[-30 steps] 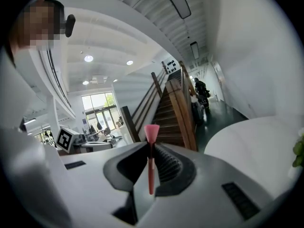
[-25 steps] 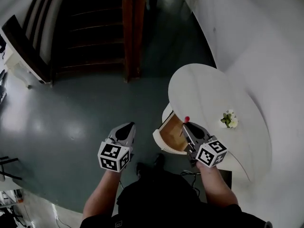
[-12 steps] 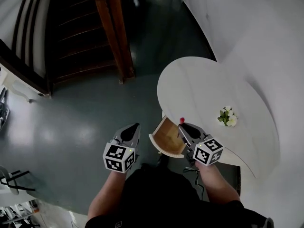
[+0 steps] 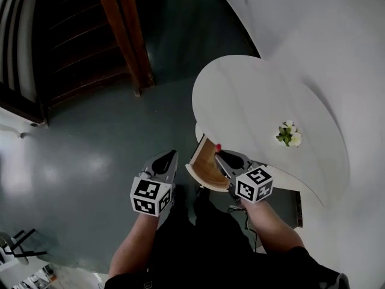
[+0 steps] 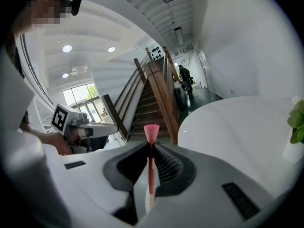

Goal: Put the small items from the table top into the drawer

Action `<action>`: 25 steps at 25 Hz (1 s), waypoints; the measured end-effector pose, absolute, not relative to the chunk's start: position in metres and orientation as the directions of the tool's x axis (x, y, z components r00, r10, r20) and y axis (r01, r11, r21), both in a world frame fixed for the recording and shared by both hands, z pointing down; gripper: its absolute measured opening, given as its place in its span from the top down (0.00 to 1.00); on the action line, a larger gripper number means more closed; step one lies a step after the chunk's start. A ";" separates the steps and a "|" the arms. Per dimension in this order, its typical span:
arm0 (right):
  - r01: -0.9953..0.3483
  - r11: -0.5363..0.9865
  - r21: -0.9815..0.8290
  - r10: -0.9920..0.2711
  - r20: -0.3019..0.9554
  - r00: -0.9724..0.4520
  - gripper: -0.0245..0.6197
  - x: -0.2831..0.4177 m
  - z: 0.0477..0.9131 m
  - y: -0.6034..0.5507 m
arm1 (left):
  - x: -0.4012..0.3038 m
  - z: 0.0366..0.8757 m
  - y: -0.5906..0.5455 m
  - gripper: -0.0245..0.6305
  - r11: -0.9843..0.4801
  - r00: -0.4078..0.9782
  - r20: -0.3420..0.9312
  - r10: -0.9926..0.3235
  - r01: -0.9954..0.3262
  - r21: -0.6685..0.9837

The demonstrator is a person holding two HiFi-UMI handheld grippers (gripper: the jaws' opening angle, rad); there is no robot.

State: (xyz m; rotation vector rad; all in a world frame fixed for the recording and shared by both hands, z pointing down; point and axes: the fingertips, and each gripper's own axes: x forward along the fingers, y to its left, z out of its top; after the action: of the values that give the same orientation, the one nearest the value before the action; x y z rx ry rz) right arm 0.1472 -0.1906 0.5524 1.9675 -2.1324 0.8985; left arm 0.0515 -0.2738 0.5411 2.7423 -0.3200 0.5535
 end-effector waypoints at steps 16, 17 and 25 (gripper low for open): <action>-0.969 -0.001 -0.249 -0.740 0.651 -0.167 0.88 0.141 0.677 -0.188 | 0.069 0.628 -0.270 0.97 -0.927 0.863 0.506 0.000 -0.189 0.323; -0.970 0.004 -0.242 -0.726 0.666 -0.169 0.88 0.142 0.687 -0.186 | 0.072 0.634 -0.269 0.97 -0.926 0.860 0.510 0.006 -0.188 0.327; -0.982 0.098 -0.163 -0.593 0.783 -0.189 0.88 0.151 0.750 -0.180 | 0.085 0.669 -0.267 0.97 -0.921 0.843 0.536 0.042 -0.174 0.347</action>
State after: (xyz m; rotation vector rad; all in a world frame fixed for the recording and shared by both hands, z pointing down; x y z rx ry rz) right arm 0.1507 -0.1797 0.7496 1.5381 -1.8442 0.9398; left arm 0.0850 -0.2675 0.6686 2.6346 -0.0985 0.7784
